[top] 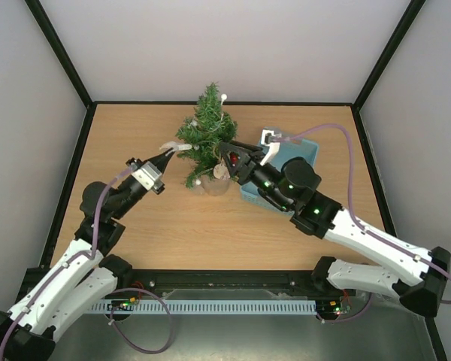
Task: Decorate the small christmas tree
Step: Place the decoration item on the Christmas tree.
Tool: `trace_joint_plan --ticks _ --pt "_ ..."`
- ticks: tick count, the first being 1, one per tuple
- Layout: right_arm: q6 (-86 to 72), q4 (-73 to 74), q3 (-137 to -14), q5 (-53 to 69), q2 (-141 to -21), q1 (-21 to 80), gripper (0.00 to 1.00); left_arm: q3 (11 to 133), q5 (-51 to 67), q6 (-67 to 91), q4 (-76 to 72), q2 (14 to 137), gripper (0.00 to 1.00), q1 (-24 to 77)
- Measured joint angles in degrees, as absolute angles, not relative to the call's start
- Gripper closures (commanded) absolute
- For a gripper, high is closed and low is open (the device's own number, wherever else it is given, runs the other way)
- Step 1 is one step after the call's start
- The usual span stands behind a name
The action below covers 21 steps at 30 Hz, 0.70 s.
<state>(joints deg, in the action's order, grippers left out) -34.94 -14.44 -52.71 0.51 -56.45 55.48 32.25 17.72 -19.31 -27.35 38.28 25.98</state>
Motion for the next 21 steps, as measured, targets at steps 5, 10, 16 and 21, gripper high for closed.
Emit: trace_joint_plan --ticks 5,10,16,21 --pt "-47.94 -17.12 -57.23 6.07 -64.53 55.48 0.54 32.25 16.45 -29.50 -26.52 36.73 0.98 30.13" --pt "-57.25 -17.85 -61.14 11.05 -71.00 55.48 0.54 32.25 14.50 -35.94 -25.12 36.80 0.98 32.45" --pt "-65.06 -17.85 -63.05 14.81 -73.91 55.48 0.54 32.25 11.90 -40.56 -24.75 36.77 0.98 34.30" --pt "-68.58 -17.78 -63.05 15.84 -74.19 55.48 0.53 32.23 10.04 -43.22 -24.75 36.77 0.98 35.24"
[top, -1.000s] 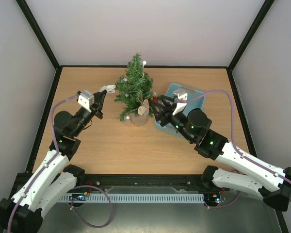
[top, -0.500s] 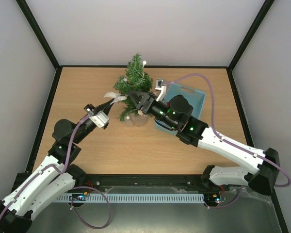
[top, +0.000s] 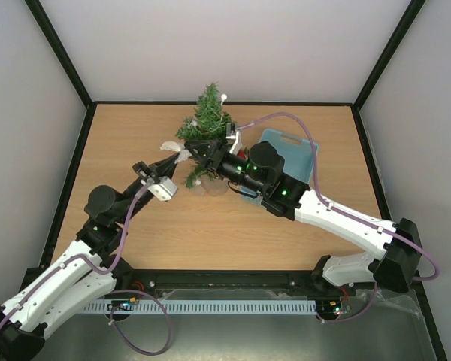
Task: Decorate the small christmas tree
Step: Place the decoration item on the Christmas tree.
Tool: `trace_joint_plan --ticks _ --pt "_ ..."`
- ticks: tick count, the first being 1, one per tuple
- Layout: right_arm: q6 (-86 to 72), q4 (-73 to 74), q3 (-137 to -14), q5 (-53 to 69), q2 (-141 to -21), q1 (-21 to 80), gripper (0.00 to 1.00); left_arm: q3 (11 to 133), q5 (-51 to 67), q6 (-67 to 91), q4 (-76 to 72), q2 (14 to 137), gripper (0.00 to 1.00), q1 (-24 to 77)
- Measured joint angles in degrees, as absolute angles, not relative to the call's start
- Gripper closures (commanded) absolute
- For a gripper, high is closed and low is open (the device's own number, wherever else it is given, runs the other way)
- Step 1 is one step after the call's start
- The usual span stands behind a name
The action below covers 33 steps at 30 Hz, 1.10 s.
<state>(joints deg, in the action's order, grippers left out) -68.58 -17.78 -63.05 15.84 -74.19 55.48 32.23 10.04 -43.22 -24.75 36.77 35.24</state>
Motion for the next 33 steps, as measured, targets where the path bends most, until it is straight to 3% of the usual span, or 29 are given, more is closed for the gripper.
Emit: trace_joint_plan --ticks 4,17,20,26,33 --pt "-69.58 -16.97 -63.02 15.81 -74.13 55.48 0.53 32.16 8.56 -45.19 -24.60 36.77 0.98 36.34" --pt "-69.67 -14.15 -62.17 14.63 -71.02 55.48 0.73 30.89 4.05 -49.12 -24.58 37.56 0.98 40.62" --pt "-69.65 -14.13 -62.11 14.57 -70.81 55.48 0.72 30.48 3.07 -49.98 -25.26 38.06 0.98 41.63" --pt "-69.43 -12.99 -62.04 14.00 -70.78 55.48 0.62 29.61 1.39 -51.33 -26.37 38.11 0.98 42.89" --pt "-68.77 -10.24 -61.91 13.13 -70.22 55.48 0.62 29.47 0.01 -53.08 -26.68 38.00 0.98 43.48"
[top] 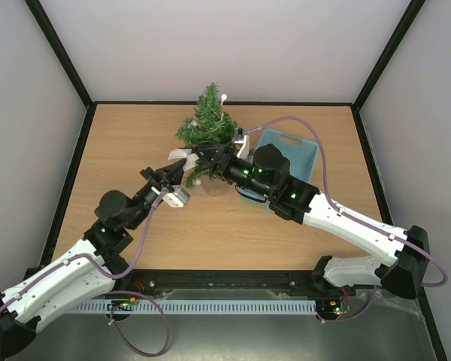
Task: Decorate the small christmas tree
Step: Place the decoration item on the Christmas tree.
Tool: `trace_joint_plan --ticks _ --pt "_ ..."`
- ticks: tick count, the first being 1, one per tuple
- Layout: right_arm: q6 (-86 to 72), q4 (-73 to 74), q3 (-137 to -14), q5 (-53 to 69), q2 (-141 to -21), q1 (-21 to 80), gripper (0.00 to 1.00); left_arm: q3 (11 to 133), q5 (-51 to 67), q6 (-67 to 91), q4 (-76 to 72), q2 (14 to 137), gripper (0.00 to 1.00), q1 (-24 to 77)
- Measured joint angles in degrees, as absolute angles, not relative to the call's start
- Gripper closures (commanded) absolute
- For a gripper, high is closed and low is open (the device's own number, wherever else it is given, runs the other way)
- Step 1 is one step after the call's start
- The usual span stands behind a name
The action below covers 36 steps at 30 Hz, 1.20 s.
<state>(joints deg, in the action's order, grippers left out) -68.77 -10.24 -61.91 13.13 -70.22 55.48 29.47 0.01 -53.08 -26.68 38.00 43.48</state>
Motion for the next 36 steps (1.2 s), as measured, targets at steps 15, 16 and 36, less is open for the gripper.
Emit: trace_joint_plan --ticks 15,16,36 --pt "-67.53 -8.36 -61.87 13.10 -70.04 55.48 0.98 28.01 -0.69 -54.08 -27.53 37.52 0.94 43.86" --pt "-67.20 -8.43 -61.87 13.06 -70.00 55.48 0.98 27.99 -0.71 -54.06 -27.53 37.50 0.88 43.88" --pt "-18.96 -12.97 -61.76 11.00 -66.30 55.48 0.98 38.50 -7.25 -19.42 -8.01 34.89 0.44 42.41"
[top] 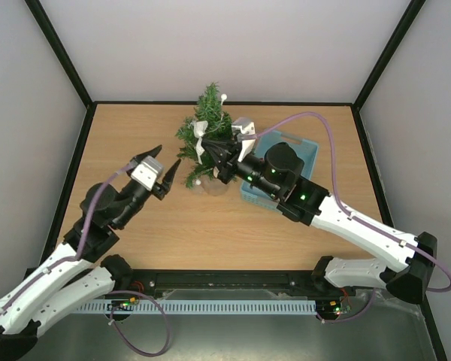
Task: Decorate the small christmas tree
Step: Place the decoration item on the Christmas tree.
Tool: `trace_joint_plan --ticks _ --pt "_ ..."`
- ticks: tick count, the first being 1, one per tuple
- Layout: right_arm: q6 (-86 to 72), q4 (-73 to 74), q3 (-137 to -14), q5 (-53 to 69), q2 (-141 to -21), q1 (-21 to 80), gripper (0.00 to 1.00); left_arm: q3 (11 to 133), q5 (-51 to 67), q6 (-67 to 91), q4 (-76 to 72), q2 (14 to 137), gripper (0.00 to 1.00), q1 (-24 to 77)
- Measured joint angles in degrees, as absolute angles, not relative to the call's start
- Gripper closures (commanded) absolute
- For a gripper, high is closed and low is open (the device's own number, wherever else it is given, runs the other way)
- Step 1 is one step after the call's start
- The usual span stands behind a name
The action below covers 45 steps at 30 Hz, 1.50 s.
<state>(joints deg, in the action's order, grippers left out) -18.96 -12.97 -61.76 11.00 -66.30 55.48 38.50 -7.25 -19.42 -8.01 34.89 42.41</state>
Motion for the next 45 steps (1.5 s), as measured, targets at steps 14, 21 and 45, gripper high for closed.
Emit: trace_joint_plan --ticks 14,21,45 --pt "0.51 -1.87 -74.48 13.72 -74.11 55.48 0.98 49.84 26.20 0.38 5.32 41.98 0.46 17.91" --pt "-0.32 -1.52 -75.79 11.11 -77.17 55.46 0.98 49.78 27.73 2.39 6.74 42.50 0.46 17.61" --pt "-8.69 -1.85 -76.38 17.72 -80.88 49.34 0.98 47.13 29.65 13.37 -4.36 47.92 0.62 17.56"
